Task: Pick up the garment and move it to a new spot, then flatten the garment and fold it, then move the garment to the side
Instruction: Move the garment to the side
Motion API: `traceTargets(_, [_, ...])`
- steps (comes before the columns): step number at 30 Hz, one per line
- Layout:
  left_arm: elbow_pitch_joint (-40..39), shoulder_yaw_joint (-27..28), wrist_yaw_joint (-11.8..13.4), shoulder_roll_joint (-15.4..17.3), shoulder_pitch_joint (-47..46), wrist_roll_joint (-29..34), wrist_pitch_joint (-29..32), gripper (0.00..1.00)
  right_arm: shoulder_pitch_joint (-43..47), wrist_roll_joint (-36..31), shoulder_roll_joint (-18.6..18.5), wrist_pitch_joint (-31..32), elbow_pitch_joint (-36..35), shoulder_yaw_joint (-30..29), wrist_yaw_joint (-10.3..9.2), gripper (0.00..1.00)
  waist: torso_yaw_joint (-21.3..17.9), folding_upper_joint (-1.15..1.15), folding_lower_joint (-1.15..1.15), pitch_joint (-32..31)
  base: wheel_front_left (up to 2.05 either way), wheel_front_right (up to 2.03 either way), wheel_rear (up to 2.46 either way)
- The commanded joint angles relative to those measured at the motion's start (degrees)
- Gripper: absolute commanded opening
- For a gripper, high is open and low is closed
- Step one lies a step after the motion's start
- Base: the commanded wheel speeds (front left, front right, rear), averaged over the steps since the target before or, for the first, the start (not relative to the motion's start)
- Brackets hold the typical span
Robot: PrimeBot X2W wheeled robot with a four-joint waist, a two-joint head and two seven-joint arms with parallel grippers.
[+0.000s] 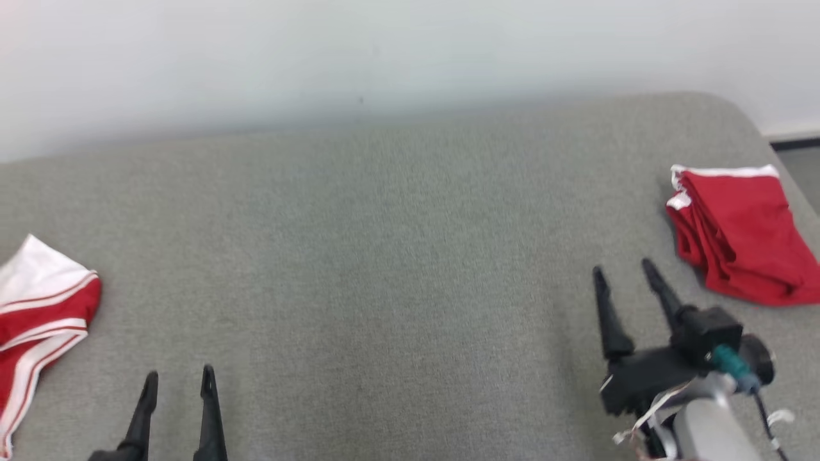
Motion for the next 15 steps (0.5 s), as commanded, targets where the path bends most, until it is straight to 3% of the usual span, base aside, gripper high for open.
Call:
traceTargets(1, [0.6, 0.24, 0.49, -0.02, 1.88, -0.2, -0.04, 1.0, 2.14, 0.62, 0.93, -0.44, -1.0, 0.44, -0.16, 1.0, 1.19, 0.01, 0.02, -6.01, 0.0, 0.0, 0.0])
traceTargets(15, [2.35, 0.15, 1.88, -0.01, 6.02, -0.01, -0.05, 1.0, 13.15, -0.88, 4.38, -0.44, -3.56, 1.07, -0.16, 1.0, 2.08, 0.01, 0.02, -10.27, 0.0, 0.0, 0.0])
